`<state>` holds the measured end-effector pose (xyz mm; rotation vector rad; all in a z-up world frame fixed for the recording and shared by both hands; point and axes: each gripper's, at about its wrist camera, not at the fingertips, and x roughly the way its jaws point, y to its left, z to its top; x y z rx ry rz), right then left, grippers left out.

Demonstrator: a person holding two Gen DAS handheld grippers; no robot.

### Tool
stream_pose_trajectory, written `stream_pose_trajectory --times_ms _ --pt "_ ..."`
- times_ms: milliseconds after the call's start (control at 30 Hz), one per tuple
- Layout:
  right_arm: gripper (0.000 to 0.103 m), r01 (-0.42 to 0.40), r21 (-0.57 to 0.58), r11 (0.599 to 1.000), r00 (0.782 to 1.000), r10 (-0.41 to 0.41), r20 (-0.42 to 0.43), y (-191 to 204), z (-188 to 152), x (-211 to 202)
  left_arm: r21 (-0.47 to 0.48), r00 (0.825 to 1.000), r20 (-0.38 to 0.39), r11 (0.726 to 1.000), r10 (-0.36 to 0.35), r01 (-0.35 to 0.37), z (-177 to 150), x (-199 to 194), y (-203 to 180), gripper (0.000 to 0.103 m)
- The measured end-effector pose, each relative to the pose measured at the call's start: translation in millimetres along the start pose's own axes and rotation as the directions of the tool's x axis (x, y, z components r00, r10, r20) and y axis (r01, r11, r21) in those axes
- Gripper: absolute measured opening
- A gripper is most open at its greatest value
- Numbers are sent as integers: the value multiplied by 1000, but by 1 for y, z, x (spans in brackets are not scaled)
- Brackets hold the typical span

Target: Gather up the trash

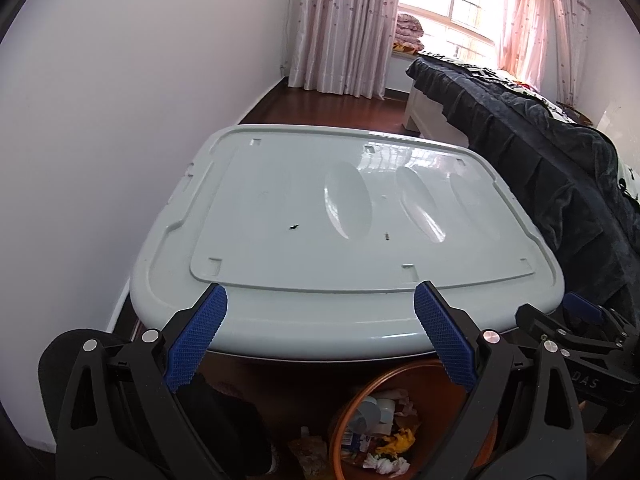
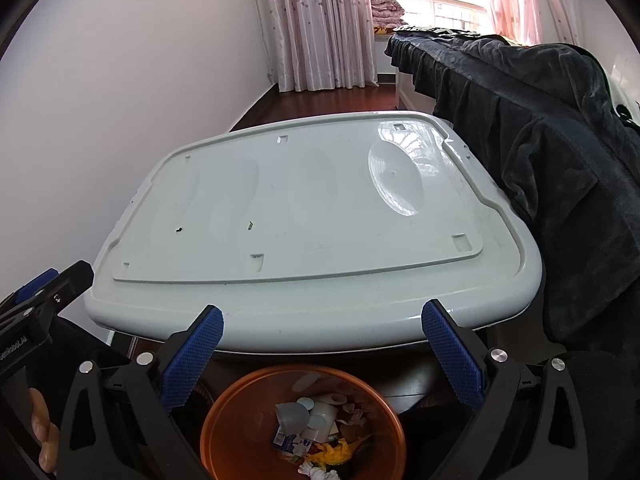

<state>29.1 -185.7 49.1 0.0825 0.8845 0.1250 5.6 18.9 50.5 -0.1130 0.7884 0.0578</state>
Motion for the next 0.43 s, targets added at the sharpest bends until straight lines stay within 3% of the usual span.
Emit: stream_pose_trajectory --times_ms 433 --pt "98 5 3 1000 1000 -5 1 -5 -1 -1 15 1000 -23 1000 -3 3 -5 5 -4 92"
